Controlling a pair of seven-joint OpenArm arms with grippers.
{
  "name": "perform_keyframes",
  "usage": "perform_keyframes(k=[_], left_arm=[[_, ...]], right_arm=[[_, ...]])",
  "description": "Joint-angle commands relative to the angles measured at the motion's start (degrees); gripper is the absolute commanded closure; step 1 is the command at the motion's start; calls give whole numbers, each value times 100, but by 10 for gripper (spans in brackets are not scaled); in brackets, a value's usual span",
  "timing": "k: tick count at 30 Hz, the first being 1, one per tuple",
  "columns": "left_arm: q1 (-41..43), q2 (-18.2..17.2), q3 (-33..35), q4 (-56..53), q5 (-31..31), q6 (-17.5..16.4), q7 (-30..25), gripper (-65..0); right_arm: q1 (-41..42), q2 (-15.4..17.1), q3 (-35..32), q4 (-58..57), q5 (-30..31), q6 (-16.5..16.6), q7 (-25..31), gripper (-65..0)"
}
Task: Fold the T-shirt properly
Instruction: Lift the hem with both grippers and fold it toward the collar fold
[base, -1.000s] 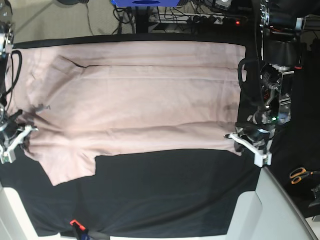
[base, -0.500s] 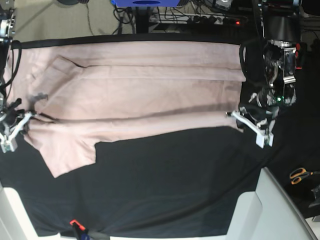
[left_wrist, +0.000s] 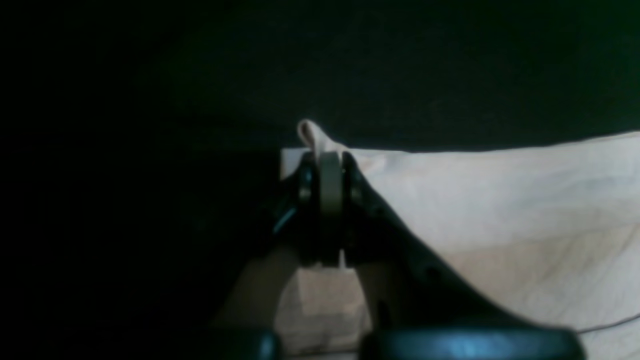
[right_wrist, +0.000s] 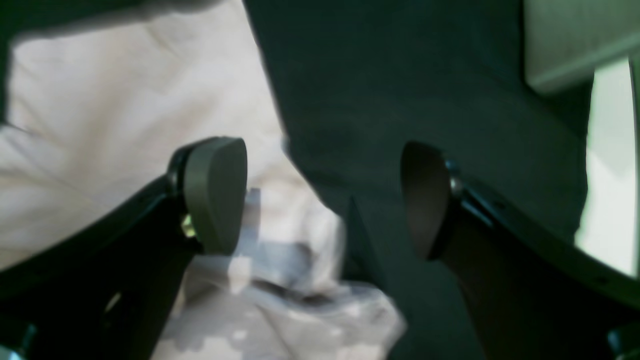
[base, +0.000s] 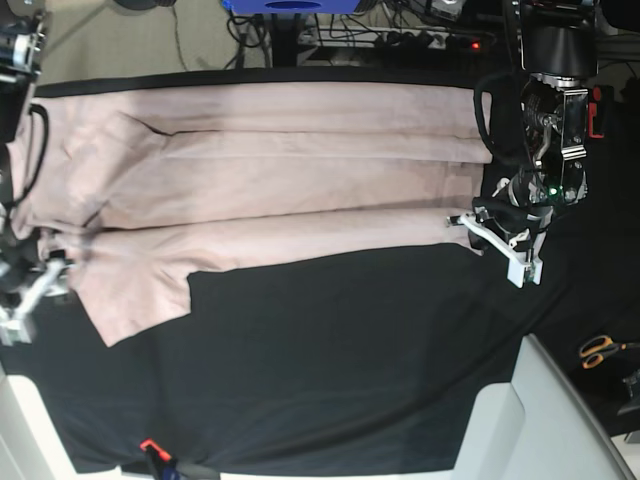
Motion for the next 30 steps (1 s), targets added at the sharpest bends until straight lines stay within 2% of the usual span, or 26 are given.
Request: perform_keyframes(k=[1, 4, 8, 11, 13, 17, 30], left_arm=[[-69, -68, -33, 85, -34, -6, -99, 0], [-69, -50, -33, 85, -34, -6, -99, 0], [-69, 37, -68, 85, -34, -6, -99, 0], [-7, 37, -77, 85, -34, -6, -99, 0], [28, 37, -77, 94, -34, -6, -99, 0], [54, 37, -77, 94, -34, -6, -108, 0], [54, 20, -77, 94, -34, -6, -108, 0]], right_arm=[[404, 32, -42, -255, 40, -79, 145, -455], [1274, 32, -595, -1758, 40, -79, 470, -455], [2162, -3, -1167, -3745, 40, -141, 1841, -455], [2601, -3, -1439, -4844, 40, -589, 2668, -459], [2681, 5, -1606, -5169, 40, -906, 2993, -461], [2681, 23, -1941, -5336, 40, -1248, 3204, -462], [2303, -12, -2011, -5407, 49, -1266, 3169, -452]])
